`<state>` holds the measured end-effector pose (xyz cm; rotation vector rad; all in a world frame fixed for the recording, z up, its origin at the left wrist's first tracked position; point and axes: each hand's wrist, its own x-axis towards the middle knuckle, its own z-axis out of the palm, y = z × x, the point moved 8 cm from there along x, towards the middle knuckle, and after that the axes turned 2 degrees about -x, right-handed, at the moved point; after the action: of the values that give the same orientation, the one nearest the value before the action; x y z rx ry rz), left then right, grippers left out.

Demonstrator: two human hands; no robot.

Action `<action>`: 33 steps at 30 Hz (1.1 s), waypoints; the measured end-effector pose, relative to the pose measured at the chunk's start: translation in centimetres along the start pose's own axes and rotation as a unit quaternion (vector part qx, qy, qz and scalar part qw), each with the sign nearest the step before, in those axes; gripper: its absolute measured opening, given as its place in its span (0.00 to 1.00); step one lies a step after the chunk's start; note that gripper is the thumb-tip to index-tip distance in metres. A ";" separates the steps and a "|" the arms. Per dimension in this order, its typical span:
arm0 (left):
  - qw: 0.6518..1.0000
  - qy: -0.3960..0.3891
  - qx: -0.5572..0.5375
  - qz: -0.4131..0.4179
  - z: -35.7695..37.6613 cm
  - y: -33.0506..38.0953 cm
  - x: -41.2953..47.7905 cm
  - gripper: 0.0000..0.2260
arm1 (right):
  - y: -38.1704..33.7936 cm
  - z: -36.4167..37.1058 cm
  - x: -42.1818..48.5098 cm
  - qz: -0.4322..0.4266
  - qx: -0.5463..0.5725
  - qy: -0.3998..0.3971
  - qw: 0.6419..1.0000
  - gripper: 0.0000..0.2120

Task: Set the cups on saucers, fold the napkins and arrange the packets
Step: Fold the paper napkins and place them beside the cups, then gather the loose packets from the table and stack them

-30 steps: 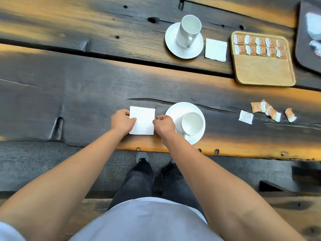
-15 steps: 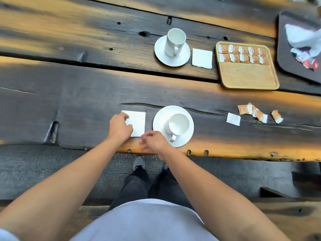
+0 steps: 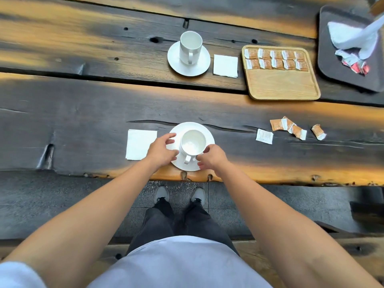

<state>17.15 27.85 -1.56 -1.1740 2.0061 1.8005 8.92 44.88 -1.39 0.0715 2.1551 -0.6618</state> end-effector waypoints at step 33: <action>0.986 0.017 0.148 0.072 15.9 13.9 -0.2 0.05 | 6.9 -18.1 1.3 -0.044 0.017 0.038 0.998 0.13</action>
<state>2.52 41.57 5.13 -0.9994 2.3315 1.4779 -3.12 59.30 3.55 0.0201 2.2314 -0.7582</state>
